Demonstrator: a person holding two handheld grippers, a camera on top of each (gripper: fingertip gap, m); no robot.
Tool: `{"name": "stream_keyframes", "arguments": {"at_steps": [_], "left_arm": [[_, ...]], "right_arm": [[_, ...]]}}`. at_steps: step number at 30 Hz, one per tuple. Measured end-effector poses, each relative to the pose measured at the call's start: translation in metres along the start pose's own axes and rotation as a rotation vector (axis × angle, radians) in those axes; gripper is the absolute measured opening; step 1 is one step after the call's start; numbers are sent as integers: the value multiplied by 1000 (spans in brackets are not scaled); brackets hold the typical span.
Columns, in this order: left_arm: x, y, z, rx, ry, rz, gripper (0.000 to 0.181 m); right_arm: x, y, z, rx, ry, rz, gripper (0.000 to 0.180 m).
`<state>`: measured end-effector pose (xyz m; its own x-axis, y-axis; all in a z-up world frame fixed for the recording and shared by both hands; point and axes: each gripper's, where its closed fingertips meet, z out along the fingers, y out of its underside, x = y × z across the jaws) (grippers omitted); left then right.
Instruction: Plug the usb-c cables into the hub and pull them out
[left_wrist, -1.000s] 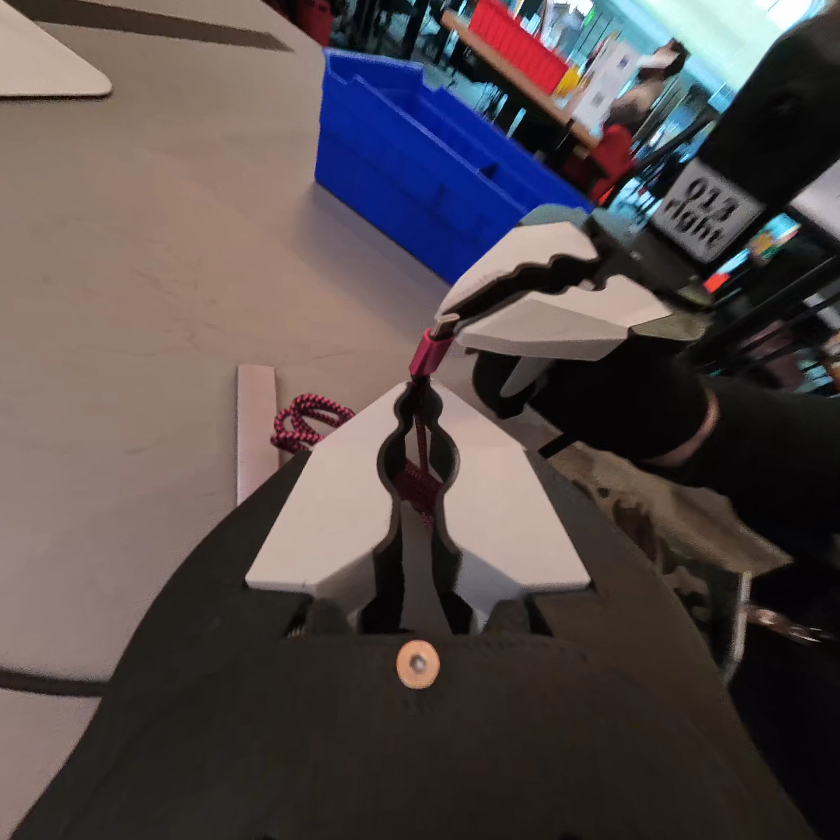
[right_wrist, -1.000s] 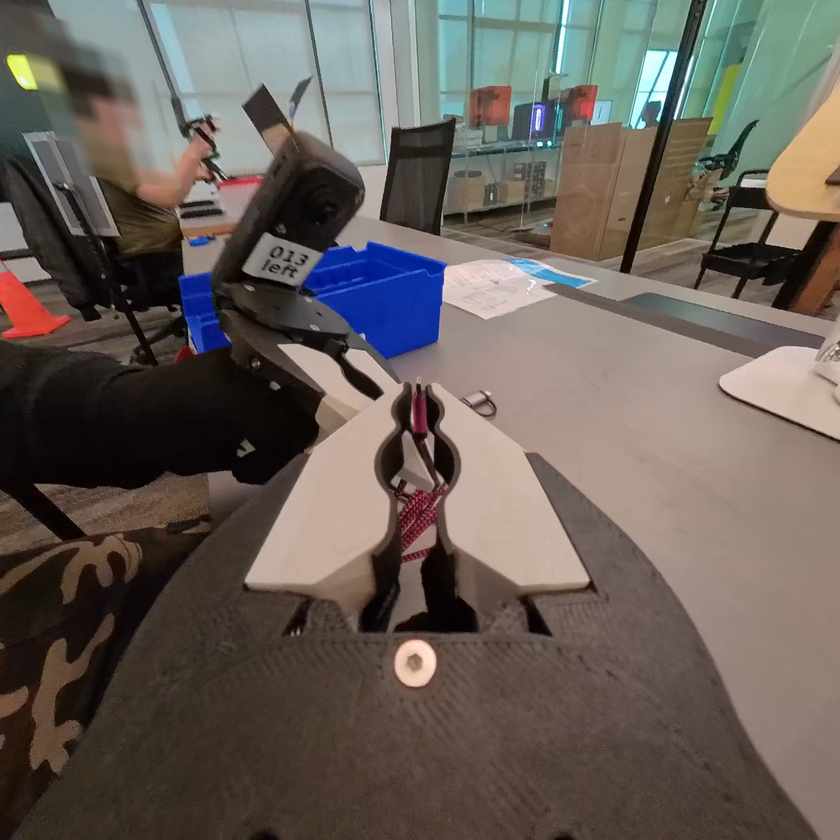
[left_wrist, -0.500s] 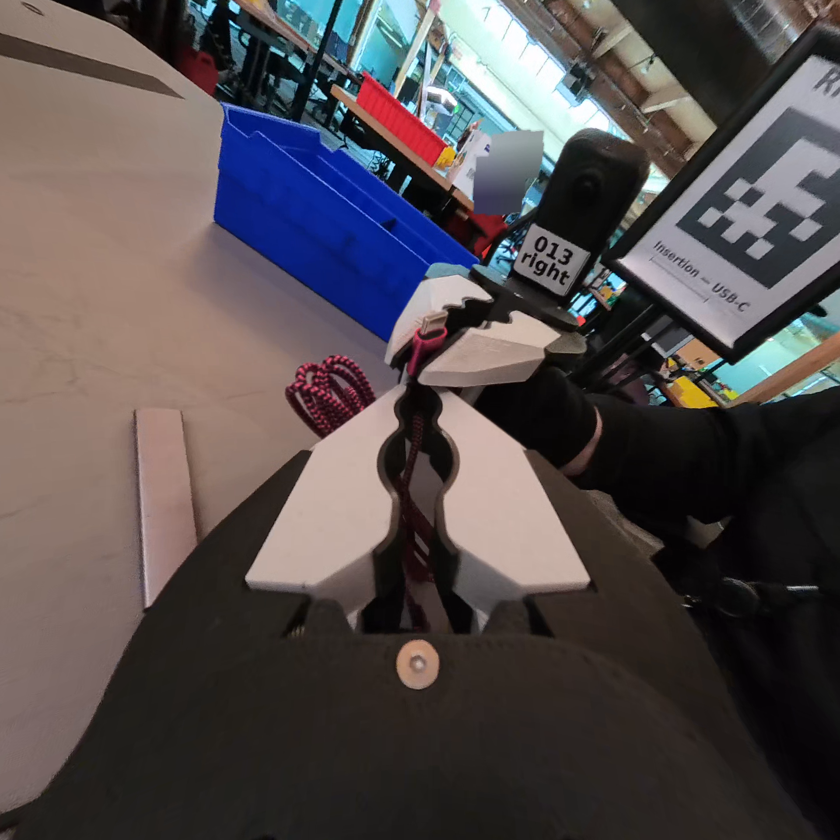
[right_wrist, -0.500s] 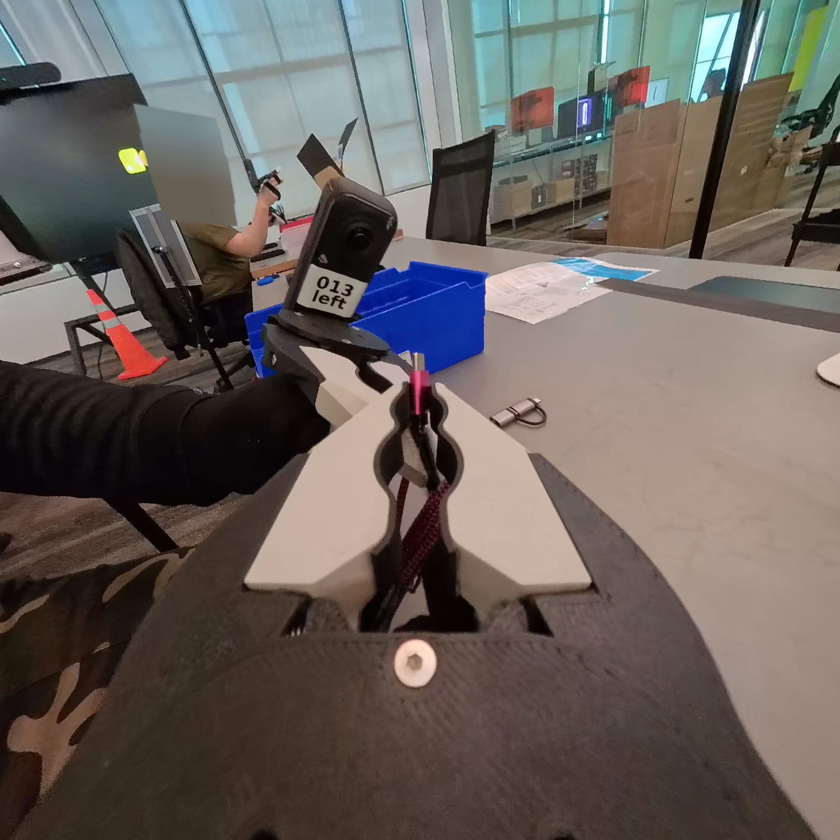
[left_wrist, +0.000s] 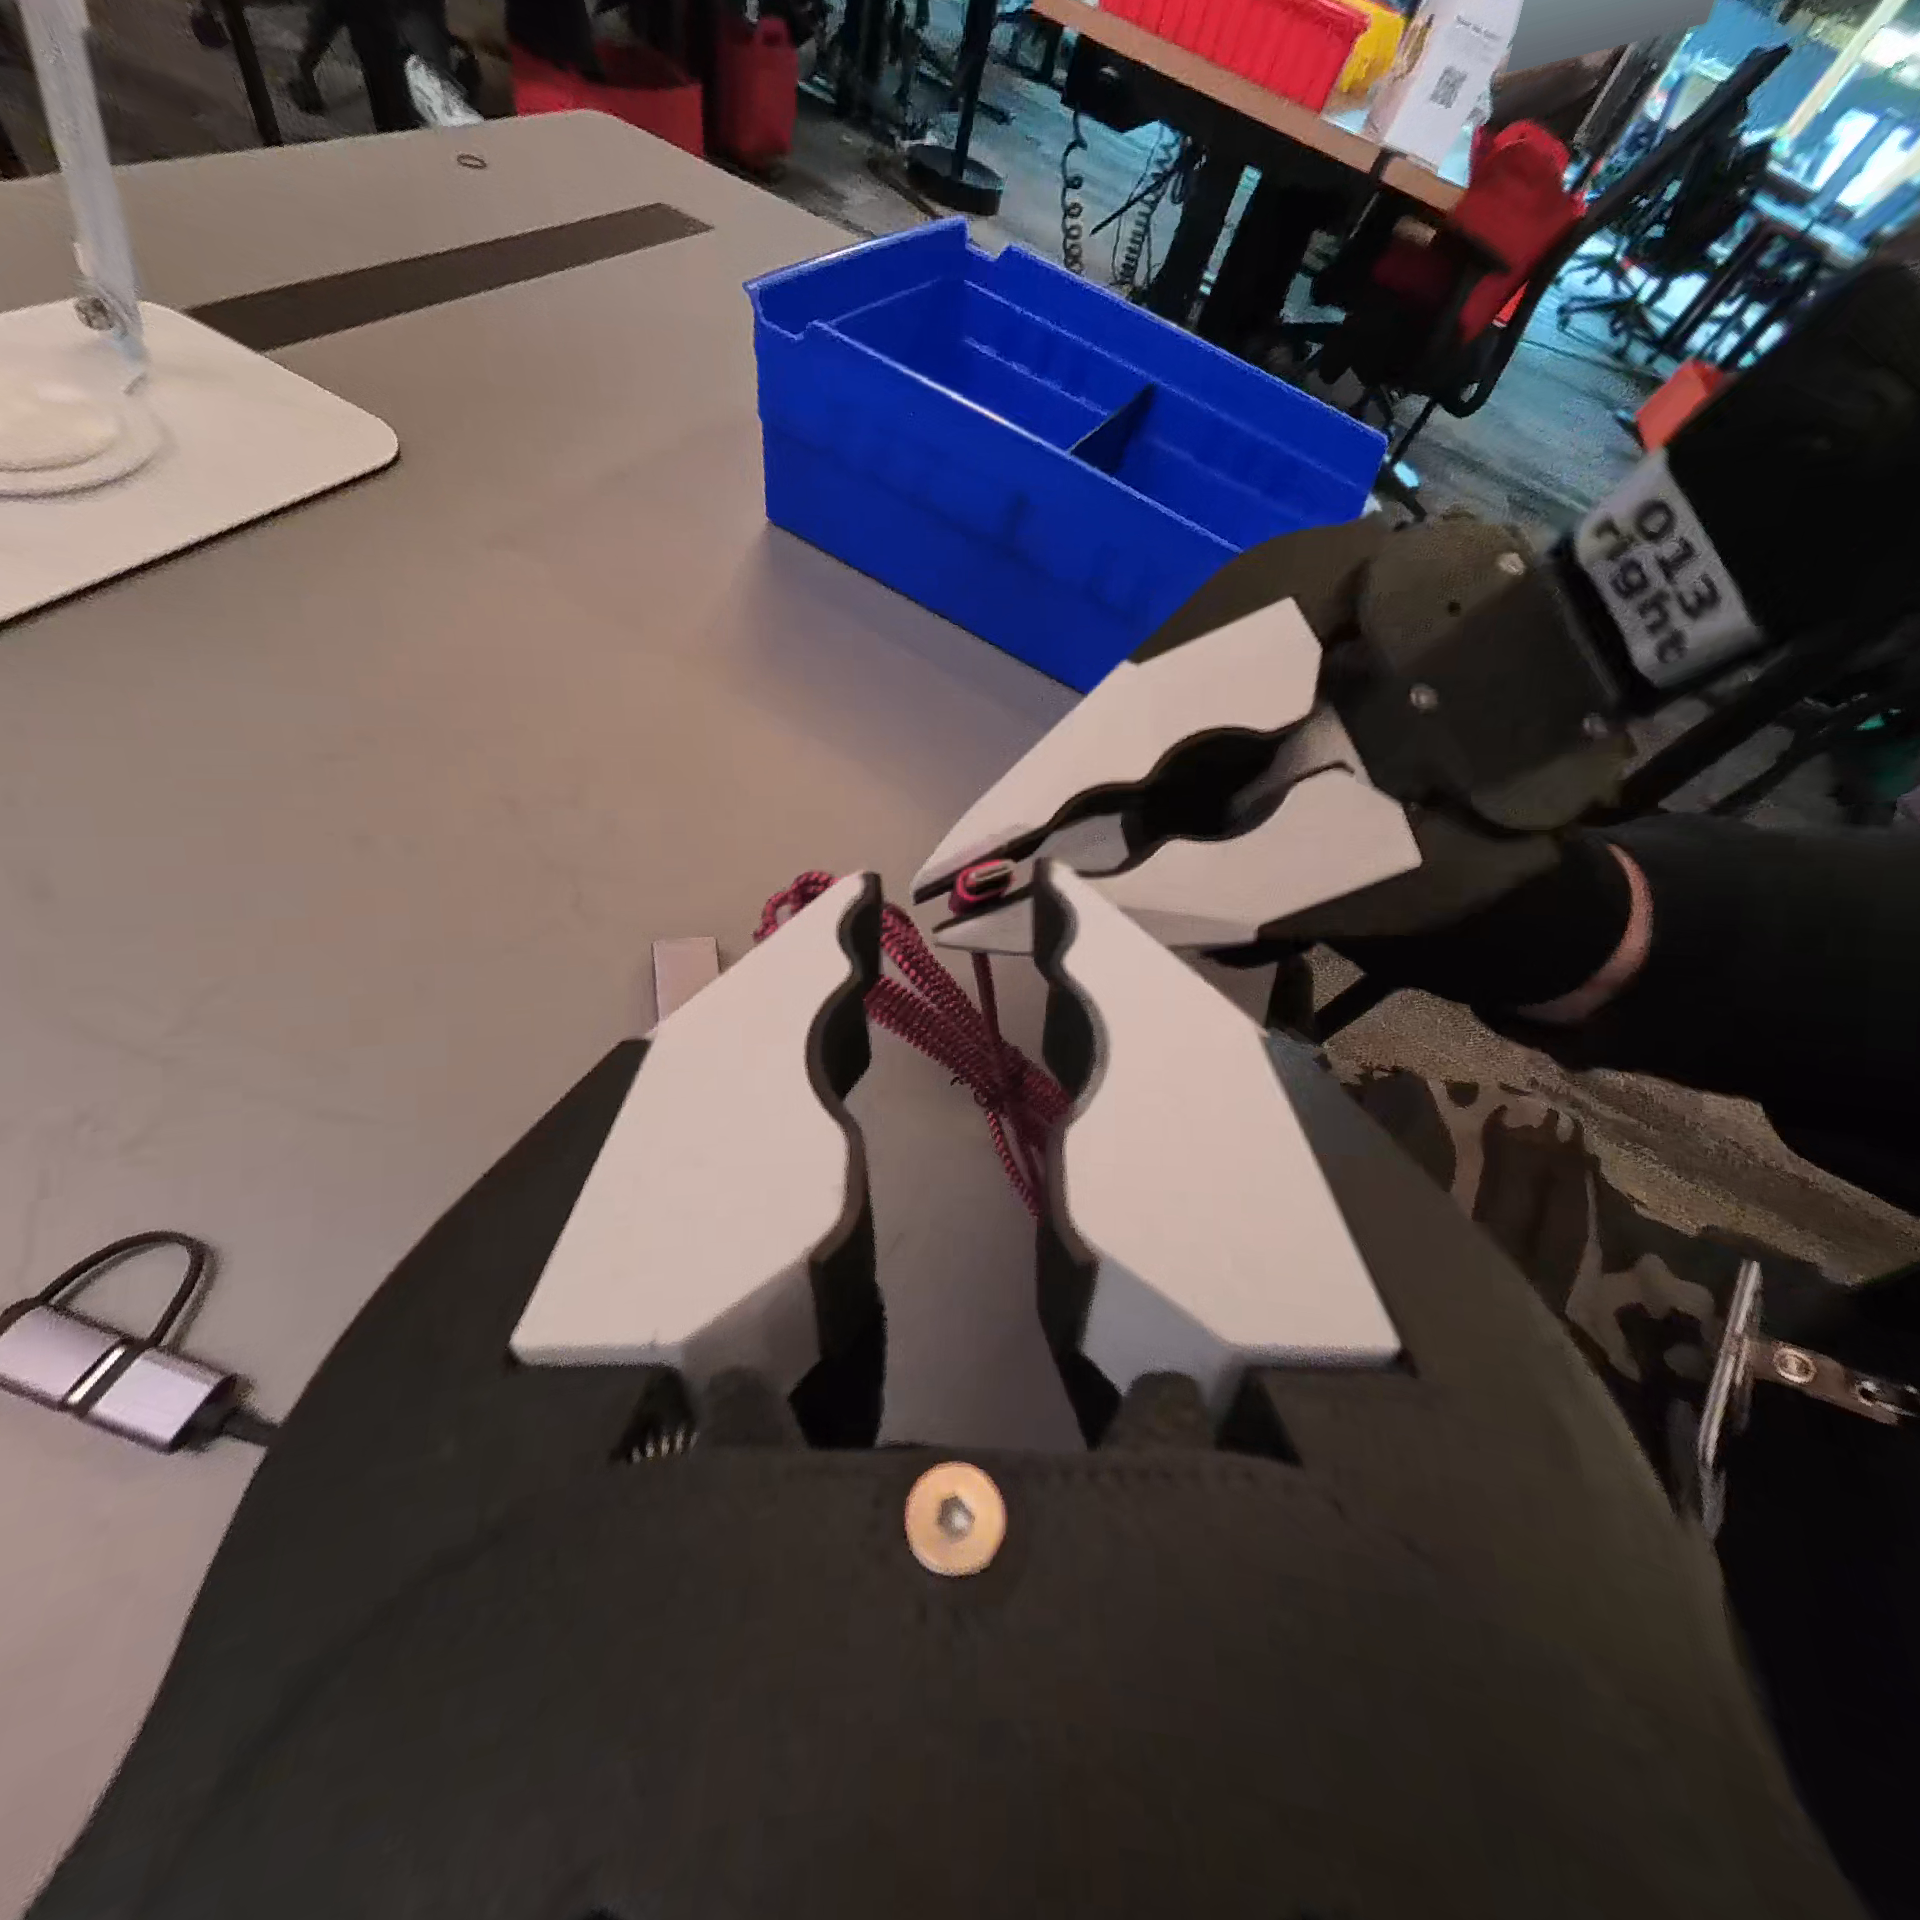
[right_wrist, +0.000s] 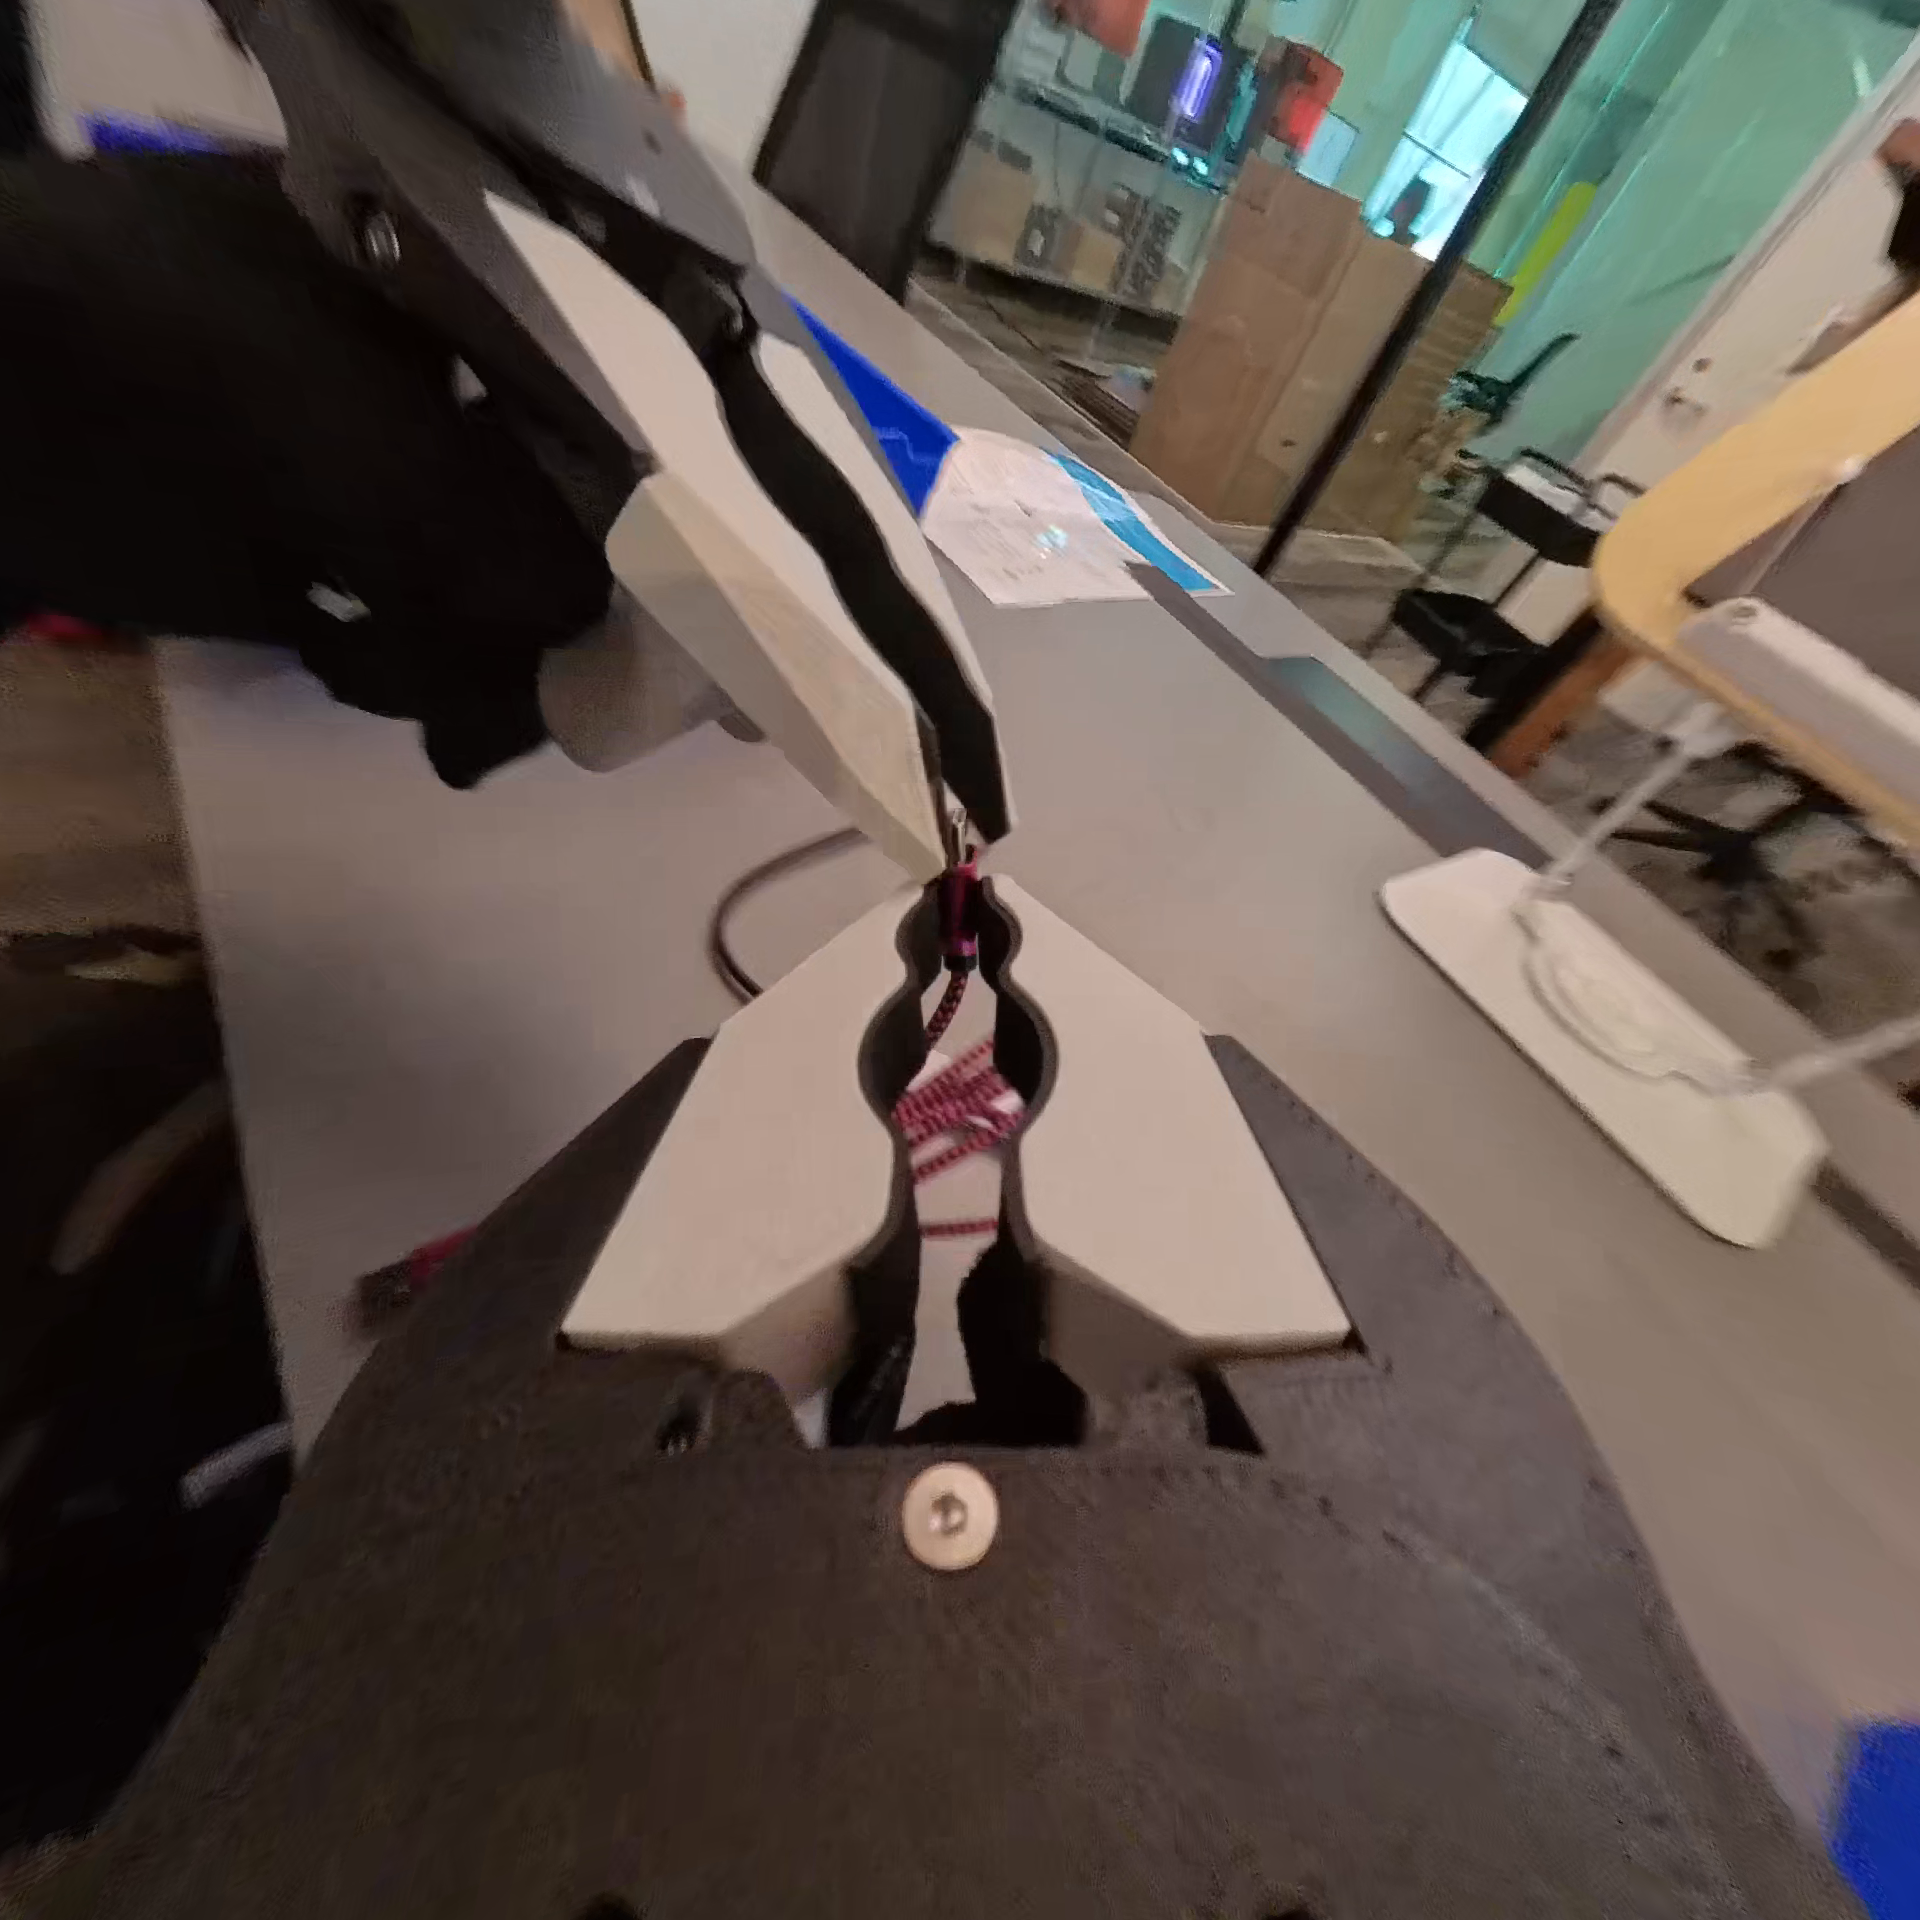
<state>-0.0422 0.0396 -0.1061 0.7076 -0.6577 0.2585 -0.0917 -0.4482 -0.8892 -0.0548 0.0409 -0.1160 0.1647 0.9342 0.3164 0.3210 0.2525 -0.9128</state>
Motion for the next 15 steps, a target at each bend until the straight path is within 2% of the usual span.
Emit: {"name": "stream_keyframes", "arguments": {"at_steps": [3, 5, 10, 15], "left_arm": [[2, 2, 3, -4, 17, -65, 22], [4, 5, 4, -24, 38, -107, 14], [4, 6, 3, -33, 46, -156, 13], [6, 1, 1, 0, 58, -146, 9]], "right_arm": [[-1, 2, 2, -70, 81, -153, 3], [2, 5, 3, -101, 126, -174, 3], [4, 3, 2, -174, 213, -351, 3], [5, -3, 0, -155, 232, -376, 4]]}}
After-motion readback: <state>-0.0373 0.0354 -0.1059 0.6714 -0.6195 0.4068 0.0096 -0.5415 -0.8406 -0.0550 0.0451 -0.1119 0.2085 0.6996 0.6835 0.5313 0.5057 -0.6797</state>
